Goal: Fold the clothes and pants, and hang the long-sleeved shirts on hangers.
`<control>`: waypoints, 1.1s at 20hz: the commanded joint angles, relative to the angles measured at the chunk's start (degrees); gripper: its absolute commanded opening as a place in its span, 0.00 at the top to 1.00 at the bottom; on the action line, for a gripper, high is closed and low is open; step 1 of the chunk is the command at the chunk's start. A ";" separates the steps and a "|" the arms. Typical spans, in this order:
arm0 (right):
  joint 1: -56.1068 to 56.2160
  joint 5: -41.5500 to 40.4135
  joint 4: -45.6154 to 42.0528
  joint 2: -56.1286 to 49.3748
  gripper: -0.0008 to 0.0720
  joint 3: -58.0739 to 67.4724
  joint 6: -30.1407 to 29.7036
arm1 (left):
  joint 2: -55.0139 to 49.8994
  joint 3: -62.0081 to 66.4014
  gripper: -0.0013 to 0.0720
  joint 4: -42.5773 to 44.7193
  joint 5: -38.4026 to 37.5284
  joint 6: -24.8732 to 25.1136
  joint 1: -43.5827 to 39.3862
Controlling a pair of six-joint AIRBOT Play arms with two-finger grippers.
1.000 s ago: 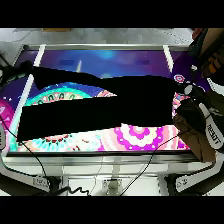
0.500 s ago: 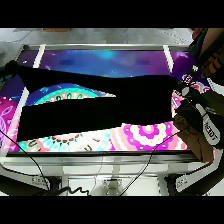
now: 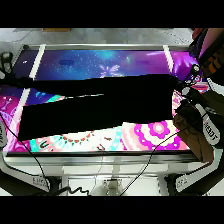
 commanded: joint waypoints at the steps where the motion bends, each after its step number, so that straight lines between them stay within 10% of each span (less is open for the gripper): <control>1: -0.02 0.55 0.04 -0.26 0.96 0.00 -0.04 | -3.39 -0.79 0.96 11.15 -13.09 -3.98 1.07; 14: 0.00 -1.38 -0.39 -1.01 0.96 0.02 -0.11 | -7.93 -0.94 0.91 10.97 -3.28 -16.15 1.49; 15: 0.00 -1.07 -0.39 -0.94 0.90 0.02 -0.13 | -7.91 -0.94 0.52 10.95 -3.26 -16.15 1.40; 16: 0.02 -0.50 -0.39 -0.72 0.47 0.04 -0.13 | -7.80 -0.94 0.00 10.95 -3.23 -16.24 1.16; 17: 0.00 0.68 -0.39 -0.42 0.01 0.33 -0.28 | -7.39 -0.92 0.00 10.95 -3.39 -15.98 0.98; 22: -0.90 14.56 -3.85 4.66 0.05 4.24 -0.63 | -0.35 -0.92 0.24 11.69 -3.65 -15.98 0.81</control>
